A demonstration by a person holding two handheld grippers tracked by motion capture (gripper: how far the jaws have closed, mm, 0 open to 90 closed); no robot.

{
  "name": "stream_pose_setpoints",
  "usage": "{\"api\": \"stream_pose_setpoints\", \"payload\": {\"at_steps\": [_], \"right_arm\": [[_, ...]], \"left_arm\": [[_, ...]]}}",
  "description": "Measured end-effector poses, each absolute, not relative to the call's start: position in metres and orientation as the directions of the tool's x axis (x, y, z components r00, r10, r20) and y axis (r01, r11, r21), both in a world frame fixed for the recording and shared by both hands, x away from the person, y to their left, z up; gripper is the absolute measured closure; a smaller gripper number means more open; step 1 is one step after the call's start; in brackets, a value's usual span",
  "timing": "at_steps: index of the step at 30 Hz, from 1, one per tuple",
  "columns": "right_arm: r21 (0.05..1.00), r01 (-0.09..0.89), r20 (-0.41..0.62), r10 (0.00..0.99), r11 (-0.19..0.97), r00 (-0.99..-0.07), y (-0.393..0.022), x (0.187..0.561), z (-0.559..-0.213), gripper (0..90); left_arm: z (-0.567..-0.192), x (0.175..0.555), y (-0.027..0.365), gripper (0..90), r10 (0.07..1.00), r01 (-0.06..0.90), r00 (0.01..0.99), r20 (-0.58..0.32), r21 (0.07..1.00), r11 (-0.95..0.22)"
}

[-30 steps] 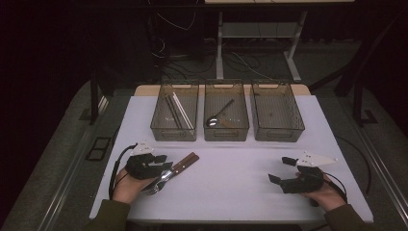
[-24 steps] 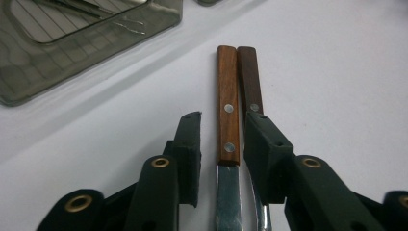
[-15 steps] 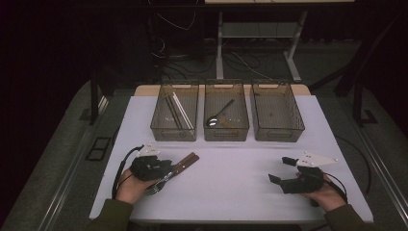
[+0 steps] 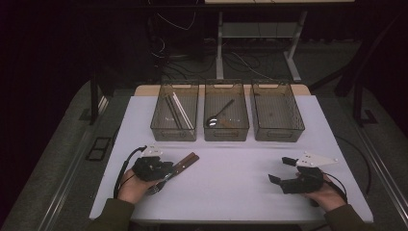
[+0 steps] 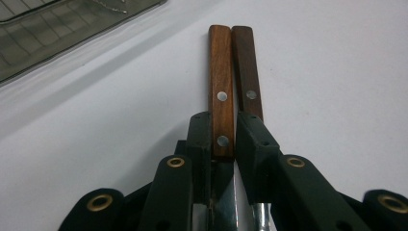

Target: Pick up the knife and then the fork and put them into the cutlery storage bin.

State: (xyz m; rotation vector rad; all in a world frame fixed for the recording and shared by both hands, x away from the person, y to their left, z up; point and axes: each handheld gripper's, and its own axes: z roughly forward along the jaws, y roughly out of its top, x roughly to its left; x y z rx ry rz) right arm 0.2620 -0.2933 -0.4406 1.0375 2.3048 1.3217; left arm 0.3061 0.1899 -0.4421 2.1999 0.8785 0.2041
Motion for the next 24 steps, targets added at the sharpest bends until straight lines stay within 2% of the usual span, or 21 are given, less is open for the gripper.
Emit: {"api": "stream_pose_setpoints", "payload": {"at_steps": [15, 24], "right_arm": [[0.836, 0.443, 0.099, 0.706, 0.323, -0.702, -0.2930, 0.2621, -0.4408, 14.2], [0.838, 0.441, 0.100, 0.703, 0.322, -0.704, -0.2924, 0.2617, -0.4405, 14.2]], "left_arm": [[-0.4466, 0.3037, 0.1866, 73.7, 0.645, 0.485, 0.764, -0.030, 0.685, -0.543], [-0.4474, 0.3005, 0.1847, 76.1, 0.625, 0.443, 0.780, 0.020, 0.688, -0.574]]}}
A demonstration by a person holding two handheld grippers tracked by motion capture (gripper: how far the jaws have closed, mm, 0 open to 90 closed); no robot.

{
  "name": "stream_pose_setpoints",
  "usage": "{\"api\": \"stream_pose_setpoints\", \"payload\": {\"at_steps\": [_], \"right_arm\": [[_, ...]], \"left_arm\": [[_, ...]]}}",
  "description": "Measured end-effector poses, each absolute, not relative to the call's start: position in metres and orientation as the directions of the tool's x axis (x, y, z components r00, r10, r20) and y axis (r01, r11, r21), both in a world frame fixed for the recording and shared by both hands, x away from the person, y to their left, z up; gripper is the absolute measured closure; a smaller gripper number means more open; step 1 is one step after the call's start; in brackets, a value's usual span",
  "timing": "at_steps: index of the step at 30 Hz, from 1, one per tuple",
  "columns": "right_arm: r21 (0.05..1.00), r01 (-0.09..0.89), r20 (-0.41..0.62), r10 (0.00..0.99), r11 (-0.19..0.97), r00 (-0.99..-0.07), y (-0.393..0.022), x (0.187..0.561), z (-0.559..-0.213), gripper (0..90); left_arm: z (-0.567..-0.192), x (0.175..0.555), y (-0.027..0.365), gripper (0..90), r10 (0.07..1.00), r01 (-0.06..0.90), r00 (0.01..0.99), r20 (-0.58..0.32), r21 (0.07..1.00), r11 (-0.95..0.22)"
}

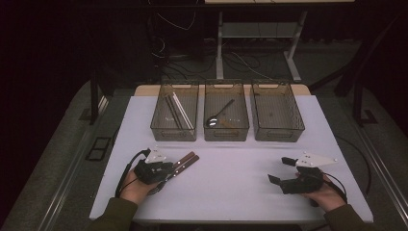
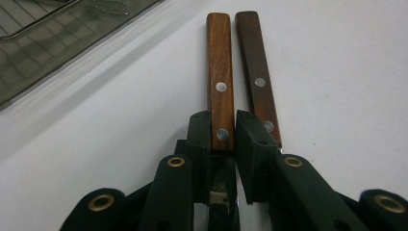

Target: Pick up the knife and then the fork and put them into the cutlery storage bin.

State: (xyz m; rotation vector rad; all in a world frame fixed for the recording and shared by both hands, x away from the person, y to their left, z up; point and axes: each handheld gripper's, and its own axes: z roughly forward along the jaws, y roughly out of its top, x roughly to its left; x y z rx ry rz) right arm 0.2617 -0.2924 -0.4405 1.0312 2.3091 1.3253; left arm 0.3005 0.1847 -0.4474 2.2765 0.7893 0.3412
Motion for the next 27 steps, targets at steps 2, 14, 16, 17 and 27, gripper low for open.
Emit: {"api": "stream_pose_setpoints", "payload": {"at_steps": [2, 14, 16, 17, 27], "right_arm": [[0.837, 0.442, 0.101, 0.704, 0.322, -0.703, -0.292, 0.262, -0.440, 14.2], [0.832, 0.456, 0.109, 0.713, 0.317, -0.693, -0.294, 0.263, -0.440, 14.2], [0.832, 0.456, 0.109, 0.712, 0.316, -0.693, -0.294, 0.263, -0.440, 14.2], [0.832, 0.457, 0.113, 0.712, 0.314, -0.693, -0.294, 0.263, -0.440, 14.2], [0.814, 0.492, 0.199, 0.648, 0.309, -0.736, -0.294, 0.272, -0.427, 14.2]], "left_arm": [[-0.447, 0.301, 0.185, 76.3, 0.621, 0.441, 0.783, 0.020, 0.686, -0.579], [-0.437, 0.308, 0.188, 76.5, 0.603, 0.439, 0.797, -0.001, 0.686, -0.580], [-0.434, 0.309, 0.188, 76.5, 0.597, 0.437, 0.803, -0.009, 0.689, -0.578], [-0.433, 0.310, 0.187, 76.5, 0.589, 0.434, 0.808, -0.012, 0.689, -0.581], [-0.416, 0.312, 0.169, 76.5, 0.520, 0.414, 0.852, -0.065, 0.692, -0.592]]}}
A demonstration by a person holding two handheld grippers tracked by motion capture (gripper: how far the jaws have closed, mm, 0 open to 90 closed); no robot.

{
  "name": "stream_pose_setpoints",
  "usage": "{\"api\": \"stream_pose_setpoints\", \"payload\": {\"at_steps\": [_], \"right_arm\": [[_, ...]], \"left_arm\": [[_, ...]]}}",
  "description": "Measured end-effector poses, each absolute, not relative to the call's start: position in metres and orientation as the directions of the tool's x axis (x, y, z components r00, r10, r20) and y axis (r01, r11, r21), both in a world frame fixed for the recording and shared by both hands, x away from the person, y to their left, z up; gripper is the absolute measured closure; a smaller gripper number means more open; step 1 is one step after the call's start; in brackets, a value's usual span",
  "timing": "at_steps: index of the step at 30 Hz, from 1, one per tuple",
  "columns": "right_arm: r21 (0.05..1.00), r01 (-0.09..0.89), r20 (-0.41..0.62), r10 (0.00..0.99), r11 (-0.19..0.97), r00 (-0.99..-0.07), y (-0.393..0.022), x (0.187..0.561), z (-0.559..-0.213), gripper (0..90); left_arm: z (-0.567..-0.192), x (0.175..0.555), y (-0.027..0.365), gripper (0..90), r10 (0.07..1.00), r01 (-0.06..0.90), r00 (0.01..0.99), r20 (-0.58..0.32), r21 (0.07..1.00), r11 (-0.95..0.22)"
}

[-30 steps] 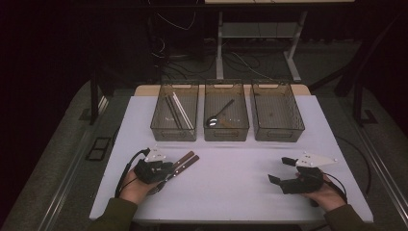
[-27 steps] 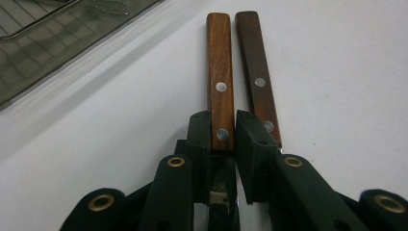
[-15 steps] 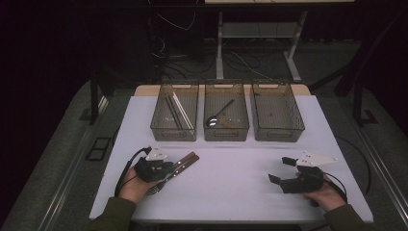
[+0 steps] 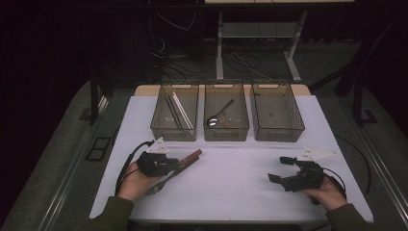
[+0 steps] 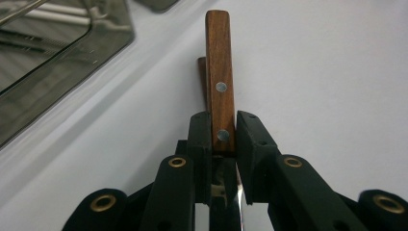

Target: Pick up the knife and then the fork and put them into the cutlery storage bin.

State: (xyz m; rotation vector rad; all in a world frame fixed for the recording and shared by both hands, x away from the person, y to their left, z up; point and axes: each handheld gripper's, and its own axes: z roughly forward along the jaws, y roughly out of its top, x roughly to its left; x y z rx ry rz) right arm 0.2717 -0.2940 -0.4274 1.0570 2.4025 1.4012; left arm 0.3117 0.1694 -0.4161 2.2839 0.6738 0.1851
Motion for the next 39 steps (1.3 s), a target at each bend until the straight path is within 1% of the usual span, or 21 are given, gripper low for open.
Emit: {"api": "stream_pose_setpoints", "payload": {"at_steps": [3, 7, 9, 14, 18, 24, 29, 32, 34, 36, 39], "right_arm": [[0.823, 0.466, 0.184, 0.622, 0.326, -0.761, -0.292, 0.272, -0.421, 14.2], [0.805, 0.468, 0.228, 0.538, 0.364, -0.811, -0.290, 0.276, -0.417, 14.3], [0.797, 0.462, 0.221, 0.524, 0.390, -0.823, -0.286, 0.277, -0.414, 14.8], [0.802, 0.407, 0.164, 0.493, 0.437, -0.854, -0.275, 0.280, -0.407, 14.8], [0.809, 0.380, 0.152, 0.465, 0.448, -0.872, -0.267, 0.285, -0.403, 14.8], [0.812, 0.360, 0.166, 0.409, 0.459, -0.897, -0.255, 0.292, -0.396, 14.8], [0.803, 0.325, 0.148, 0.362, 0.500, -0.920, -0.240, 0.297, -0.389, 14.9], [0.794, 0.312, 0.149, 0.332, 0.522, -0.932, -0.232, 0.301, -0.387, 14.8], [0.787, 0.306, 0.154, 0.310, 0.536, -0.938, -0.228, 0.304, -0.387, 14.9], [0.777, 0.300, 0.152, 0.297, 0.553, -0.943, -0.224, 0.307, -0.387, 14.9], [0.767, 0.290, 0.148, 0.281, 0.572, -0.948, -0.219, 0.309, -0.387, 14.9]], "left_arm": [[-0.412, 0.310, 0.163, 76.5, 0.496, 0.404, 0.864, -0.080, 0.698, -0.591], [-0.404, 0.307, 0.151, 76.4, 0.458, 0.374, 0.886, -0.079, 0.707, -0.600], [-0.401, 0.306, 0.143, 76.5, 0.436, 0.356, 0.896, -0.078, 0.714, -0.603], [-0.394, 0.304, 0.120, 76.4, 0.378, 0.318, 0.921, -0.089, 0.732, -0.602], [-0.391, 0.304, 0.099, 76.4, 0.333, 0.285, 0.939, -0.085, 0.734, -0.616], [-0.389, 0.307, 0.072, 76.4, 0.262, 0.239, 0.961, -0.086, 0.733, -0.637], [-0.384, 0.314, 0.051, 76.4, 0.192, 0.186, 0.978, -0.077, 0.727, -0.661], [-0.382, 0.317, 0.041, 76.4, 0.148, 0.167, 0.985, -0.092, 0.730, -0.663], [-0.381, 0.318, 0.035, 76.3, 0.119, 0.145, 0.989, -0.086, 0.718, -0.681], [-0.381, 0.320, 0.029, 76.3, 0.098, 0.127, 0.992, -0.082, 0.710, -0.693], [-0.383, 0.319, 0.023, 76.3, 0.090, 0.119, 0.993, -0.079, 0.708, -0.697]]}}
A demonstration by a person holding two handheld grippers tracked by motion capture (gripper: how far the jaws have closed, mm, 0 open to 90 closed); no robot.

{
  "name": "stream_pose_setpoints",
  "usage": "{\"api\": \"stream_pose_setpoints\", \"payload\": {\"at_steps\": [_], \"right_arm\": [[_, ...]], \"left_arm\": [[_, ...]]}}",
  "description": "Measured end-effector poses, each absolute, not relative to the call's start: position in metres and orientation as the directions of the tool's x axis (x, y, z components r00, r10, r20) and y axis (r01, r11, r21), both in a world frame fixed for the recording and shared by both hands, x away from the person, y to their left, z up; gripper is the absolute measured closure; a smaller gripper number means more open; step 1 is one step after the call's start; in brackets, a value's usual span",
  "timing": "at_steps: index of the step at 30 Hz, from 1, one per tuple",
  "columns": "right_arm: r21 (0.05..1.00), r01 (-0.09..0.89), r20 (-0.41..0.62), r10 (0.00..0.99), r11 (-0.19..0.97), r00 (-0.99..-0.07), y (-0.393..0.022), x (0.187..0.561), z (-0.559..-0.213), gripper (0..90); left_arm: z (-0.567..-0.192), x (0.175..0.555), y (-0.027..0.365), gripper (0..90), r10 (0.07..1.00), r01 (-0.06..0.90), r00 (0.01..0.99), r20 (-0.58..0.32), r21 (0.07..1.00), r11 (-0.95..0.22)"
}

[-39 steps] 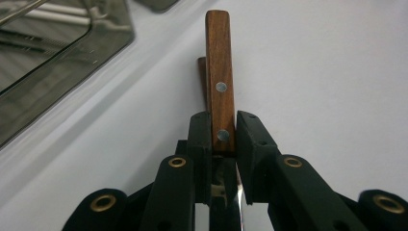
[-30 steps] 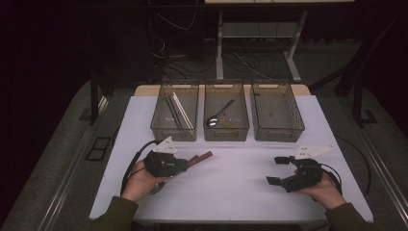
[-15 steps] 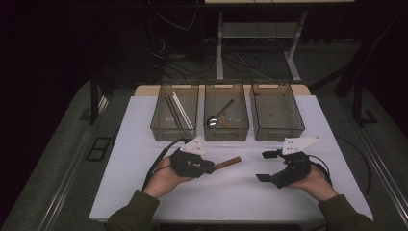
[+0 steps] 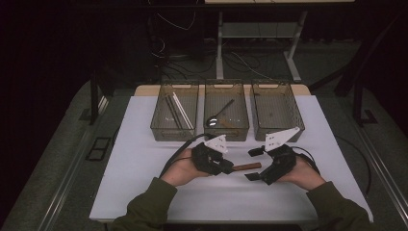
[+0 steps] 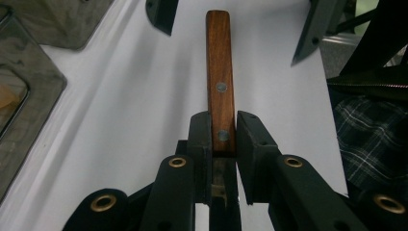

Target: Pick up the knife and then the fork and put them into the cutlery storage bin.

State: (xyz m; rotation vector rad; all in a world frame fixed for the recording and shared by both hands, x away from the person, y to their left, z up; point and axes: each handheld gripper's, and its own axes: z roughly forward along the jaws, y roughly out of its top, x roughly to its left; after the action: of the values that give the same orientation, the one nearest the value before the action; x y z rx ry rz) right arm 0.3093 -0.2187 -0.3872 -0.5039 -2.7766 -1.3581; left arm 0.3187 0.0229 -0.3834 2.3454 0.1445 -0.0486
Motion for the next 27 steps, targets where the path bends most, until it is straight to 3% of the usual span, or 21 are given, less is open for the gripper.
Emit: {"api": "stream_pose_setpoints", "payload": {"at_steps": [7, 20, 27], "right_arm": [[0.728, 0.256, 0.121, 0.248, 0.636, -0.961, -0.208, 0.303, -0.397, 20.2], [0.650, 0.165, 0.087, 0.143, 0.742, -0.986, -0.198, 0.299, -0.409, 60.0], [0.641, 0.148, 0.099, 0.110, 0.753, -0.989, -0.194, 0.296, -0.411, 71.4]], "left_arm": [[-0.386, 0.315, 0.018, 76.3, 0.023, 0.042, 0.999, -0.037, 0.690, -0.723], [-0.389, 0.305, 0.013, 76.3, -0.030, 0.029, 0.997, -0.075, 0.672, -0.740], [-0.391, 0.306, 0.012, 76.3, -0.059, -0.004, 0.996, -0.060, 0.664, -0.748]]}}
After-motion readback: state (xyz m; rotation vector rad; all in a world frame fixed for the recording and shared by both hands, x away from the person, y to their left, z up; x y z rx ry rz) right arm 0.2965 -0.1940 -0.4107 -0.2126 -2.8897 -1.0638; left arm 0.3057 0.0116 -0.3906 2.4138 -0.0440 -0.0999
